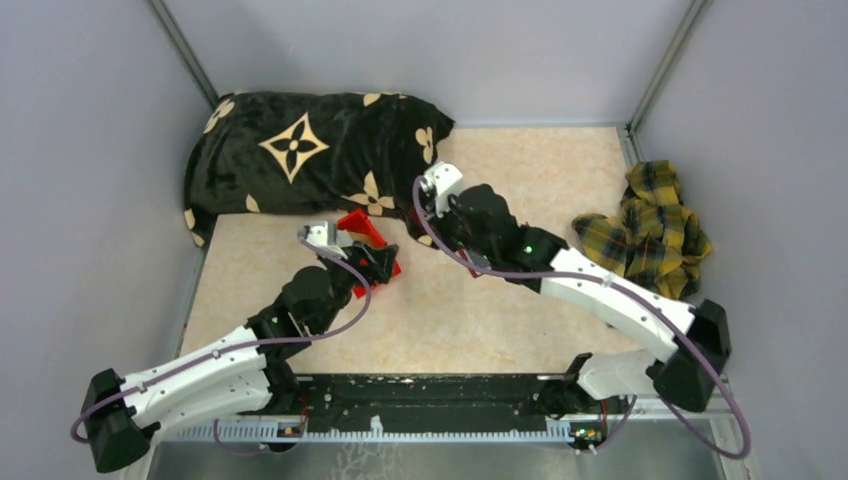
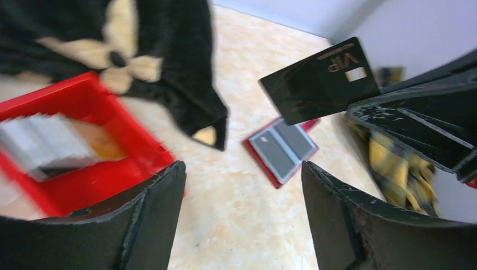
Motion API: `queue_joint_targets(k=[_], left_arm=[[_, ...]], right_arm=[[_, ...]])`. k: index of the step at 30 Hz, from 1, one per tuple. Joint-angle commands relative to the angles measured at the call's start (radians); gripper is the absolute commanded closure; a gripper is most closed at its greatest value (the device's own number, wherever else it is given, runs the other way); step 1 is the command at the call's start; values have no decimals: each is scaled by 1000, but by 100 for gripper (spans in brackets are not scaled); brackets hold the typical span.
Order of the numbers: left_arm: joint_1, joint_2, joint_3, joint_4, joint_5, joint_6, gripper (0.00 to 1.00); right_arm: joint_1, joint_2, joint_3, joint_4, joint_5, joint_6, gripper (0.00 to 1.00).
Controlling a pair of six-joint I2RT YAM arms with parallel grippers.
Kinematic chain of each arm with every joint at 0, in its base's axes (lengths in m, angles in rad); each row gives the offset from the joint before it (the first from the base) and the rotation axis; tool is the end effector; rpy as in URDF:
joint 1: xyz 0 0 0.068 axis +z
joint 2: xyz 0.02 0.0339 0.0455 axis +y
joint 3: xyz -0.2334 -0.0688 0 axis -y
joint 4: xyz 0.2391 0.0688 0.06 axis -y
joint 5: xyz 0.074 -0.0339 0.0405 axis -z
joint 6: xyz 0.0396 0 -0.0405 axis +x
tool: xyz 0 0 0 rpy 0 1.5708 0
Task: Put the credit cards into the card holder
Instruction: Pick up the credit card from the storage box.
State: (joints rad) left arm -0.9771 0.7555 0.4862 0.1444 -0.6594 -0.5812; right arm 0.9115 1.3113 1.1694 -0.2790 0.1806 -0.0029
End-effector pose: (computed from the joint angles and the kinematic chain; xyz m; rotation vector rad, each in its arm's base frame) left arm 0.1326 -0.1531 0.2546 -0.1624 1.6991 -0.6152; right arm 0.1945 0.2394 0.3185 -0.7791 1.8501 0.4068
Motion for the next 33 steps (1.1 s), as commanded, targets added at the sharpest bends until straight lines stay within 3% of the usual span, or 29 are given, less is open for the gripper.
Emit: queue_joint_targets(k=[1,5,12,19,33], left_arm=[[33,36,-43,337,415,262,15],[99,112,-15,389,685,311,9],[187,258,35,411,1060,332,9],[193,328,28,504,1149,345,9],[226,439,132,461,1351,343,11]], right_arm=[[-21,-152,-80,-53,-116,68,100],[-39,-270,-144,-127,-165,95,100],[-82,-405,-188,-267,-271,120,100],[-91,-445,-220,-328,-355,147,100],[-105,-406,-222,-332,-484,166,100]])
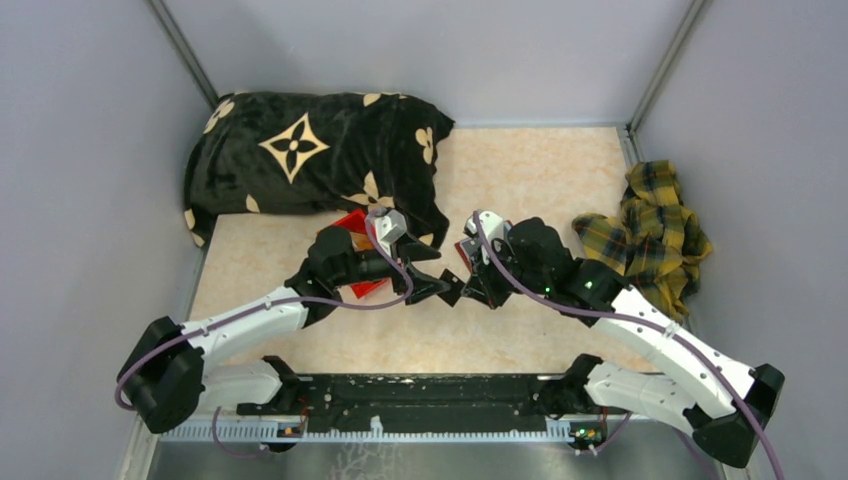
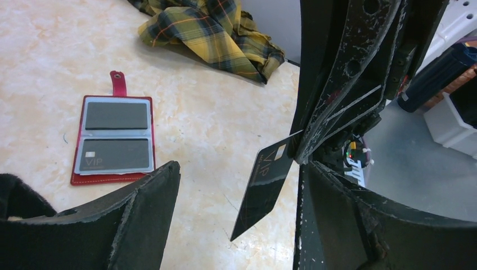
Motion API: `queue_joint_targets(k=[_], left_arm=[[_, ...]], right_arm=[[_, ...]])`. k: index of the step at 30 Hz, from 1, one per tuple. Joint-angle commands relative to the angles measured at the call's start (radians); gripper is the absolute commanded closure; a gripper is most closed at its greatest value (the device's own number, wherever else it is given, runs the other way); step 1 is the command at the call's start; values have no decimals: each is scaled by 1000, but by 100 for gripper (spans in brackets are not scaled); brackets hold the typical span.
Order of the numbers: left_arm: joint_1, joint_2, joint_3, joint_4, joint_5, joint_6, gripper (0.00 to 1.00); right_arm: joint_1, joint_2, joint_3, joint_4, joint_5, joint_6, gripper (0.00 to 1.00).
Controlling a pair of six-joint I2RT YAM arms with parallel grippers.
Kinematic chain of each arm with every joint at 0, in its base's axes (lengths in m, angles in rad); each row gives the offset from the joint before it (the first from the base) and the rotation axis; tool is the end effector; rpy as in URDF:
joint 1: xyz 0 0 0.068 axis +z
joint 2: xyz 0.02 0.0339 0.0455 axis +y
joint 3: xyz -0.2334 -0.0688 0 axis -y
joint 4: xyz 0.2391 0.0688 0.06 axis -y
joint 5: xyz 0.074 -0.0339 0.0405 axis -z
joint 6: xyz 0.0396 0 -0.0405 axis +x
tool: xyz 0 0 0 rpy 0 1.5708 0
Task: Put the credit cards into the card holder
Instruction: Pick up the credit card from the storage box.
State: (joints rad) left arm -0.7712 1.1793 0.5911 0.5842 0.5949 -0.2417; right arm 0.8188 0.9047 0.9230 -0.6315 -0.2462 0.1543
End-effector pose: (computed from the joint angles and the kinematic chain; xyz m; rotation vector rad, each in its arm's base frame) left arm 0.1781 -0.2041 0.2461 0.9157 1.4571 -1.2364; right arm 0.1334 0.1568 0.2967 -0.8814 2.1058 0.8021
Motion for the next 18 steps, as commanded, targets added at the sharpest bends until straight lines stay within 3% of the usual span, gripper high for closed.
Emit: queue_joint_targets(k=[1,18], left_arm=[[26,18,26,24,109,0,11],[58,106,48,52,263,-50,13]], right_arm=[[-14,2,26,18,-62,8,100],[-49,27,58,9,-184,8,100]])
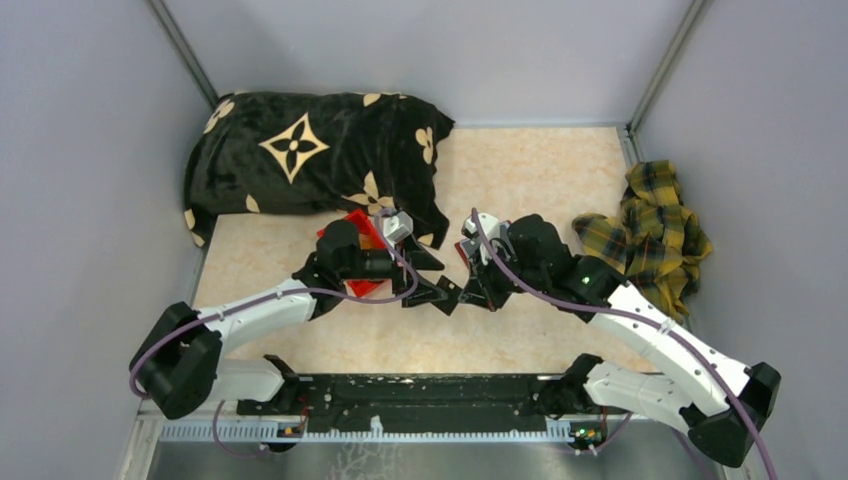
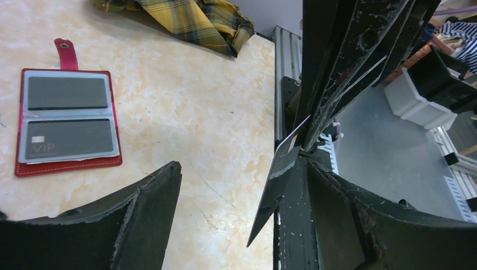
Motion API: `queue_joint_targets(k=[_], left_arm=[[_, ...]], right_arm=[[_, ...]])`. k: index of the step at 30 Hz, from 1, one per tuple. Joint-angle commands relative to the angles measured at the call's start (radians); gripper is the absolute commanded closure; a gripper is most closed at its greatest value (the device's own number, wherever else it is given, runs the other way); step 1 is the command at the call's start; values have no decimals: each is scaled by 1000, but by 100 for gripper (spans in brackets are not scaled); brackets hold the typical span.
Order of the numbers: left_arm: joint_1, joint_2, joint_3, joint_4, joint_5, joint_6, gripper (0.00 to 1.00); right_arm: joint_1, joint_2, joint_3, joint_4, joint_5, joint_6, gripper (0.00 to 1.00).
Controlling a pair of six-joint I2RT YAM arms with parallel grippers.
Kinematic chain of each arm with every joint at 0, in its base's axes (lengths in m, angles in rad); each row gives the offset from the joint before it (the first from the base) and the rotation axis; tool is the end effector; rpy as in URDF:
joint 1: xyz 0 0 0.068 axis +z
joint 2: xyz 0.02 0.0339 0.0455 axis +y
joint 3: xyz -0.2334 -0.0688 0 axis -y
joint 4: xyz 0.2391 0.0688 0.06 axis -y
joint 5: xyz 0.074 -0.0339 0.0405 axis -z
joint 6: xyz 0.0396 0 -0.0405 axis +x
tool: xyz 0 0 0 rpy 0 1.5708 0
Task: Put the credit cards into the card holder
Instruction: Pick up the credit card from the storage box.
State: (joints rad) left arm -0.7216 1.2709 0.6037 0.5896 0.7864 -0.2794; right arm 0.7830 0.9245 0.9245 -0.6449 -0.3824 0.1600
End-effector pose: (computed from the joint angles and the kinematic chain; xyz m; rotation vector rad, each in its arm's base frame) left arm 0.1899 -0.2045 0.2278 1.0111 1.5182 -1.3759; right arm 0.1363 0.1565 0.2933 -0.9230 2.1363 0.9246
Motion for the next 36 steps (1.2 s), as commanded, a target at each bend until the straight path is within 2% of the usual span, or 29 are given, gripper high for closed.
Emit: queue_joint_targets(k=[1,5,13,20,25,32,36], left_arm=[[8,21,37,47,80,-14,13],[11,41,41,66,124,-25,19],[23,87,44,102,228,-79,39],[34,139,43,205,284,-167,71],[34,159,36,251,292,-201,87],[43,151,2,288,247,-212,96],[49,147,-18,319,216,-228,97]], right_arm=[[-16,11,57,25,-53,3,100],[-34,39,61,30,-64,1,100],[-76,59,59,57,-106,11,100],[-92,64,62,60,-112,15,100],[-96,65,65,57,-107,16,100],[-97,61,66,60,-84,21,100],[-102,48,56,68,-57,39,79]])
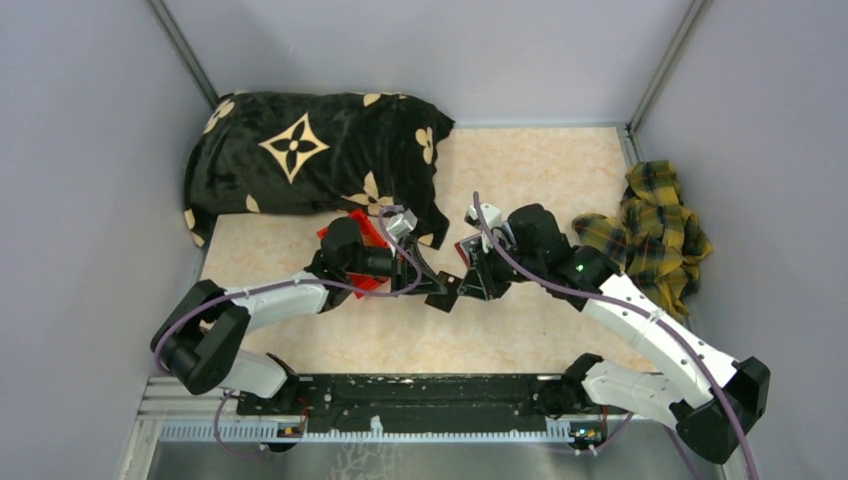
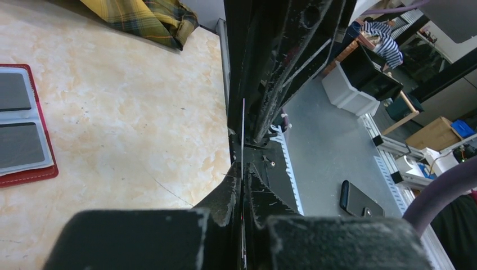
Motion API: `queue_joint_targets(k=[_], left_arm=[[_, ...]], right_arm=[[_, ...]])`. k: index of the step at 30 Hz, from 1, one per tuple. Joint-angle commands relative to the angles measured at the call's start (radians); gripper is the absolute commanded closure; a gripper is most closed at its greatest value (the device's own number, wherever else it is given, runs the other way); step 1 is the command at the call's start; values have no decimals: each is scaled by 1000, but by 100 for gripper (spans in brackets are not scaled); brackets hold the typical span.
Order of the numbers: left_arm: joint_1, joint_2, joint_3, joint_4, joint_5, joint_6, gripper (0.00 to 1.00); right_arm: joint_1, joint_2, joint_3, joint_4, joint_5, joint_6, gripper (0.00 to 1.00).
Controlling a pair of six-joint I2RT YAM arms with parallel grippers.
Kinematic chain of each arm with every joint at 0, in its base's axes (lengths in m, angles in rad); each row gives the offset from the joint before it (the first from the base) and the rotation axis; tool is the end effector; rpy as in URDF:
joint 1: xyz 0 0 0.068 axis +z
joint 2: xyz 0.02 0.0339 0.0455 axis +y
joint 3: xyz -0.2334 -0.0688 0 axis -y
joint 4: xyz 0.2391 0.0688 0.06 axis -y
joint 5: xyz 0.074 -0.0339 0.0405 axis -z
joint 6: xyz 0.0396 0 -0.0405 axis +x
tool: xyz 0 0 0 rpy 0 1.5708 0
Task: Put the credit cards into the card holder
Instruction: Pick up the credit card from the storage box.
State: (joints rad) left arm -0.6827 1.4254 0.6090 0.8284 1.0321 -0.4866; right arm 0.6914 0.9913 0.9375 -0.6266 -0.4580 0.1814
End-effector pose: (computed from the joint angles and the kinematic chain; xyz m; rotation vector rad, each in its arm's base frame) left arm 0.2020 -0.2080 0.2124 1.0730 1.5054 -1.6540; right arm 0.1578 0.1533 0.2870 -0.8424 2.1994 0.9666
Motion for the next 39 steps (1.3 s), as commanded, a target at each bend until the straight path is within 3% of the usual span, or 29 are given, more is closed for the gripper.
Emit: queue_joint_targets(k=[1,7,16,22,39], left_arm=[[12,-8,-32,100,-40,-33,97],[14,4,-97,280,-146,-156,98],[12,82,-248,673,-476,-416,100],[-6,212,-259,888,-575,-584,100],[-57,298,-198,960,-598,-692,100]], right_arm=[[-11,-26,36,58,25,23,74],[-15,-103,-43,154,114,101,60],[-15,-220,-224,336,208,190,58],[-15,-271,-333,504,194,224,58],[-56,-227,-444,742,188,277,59]])
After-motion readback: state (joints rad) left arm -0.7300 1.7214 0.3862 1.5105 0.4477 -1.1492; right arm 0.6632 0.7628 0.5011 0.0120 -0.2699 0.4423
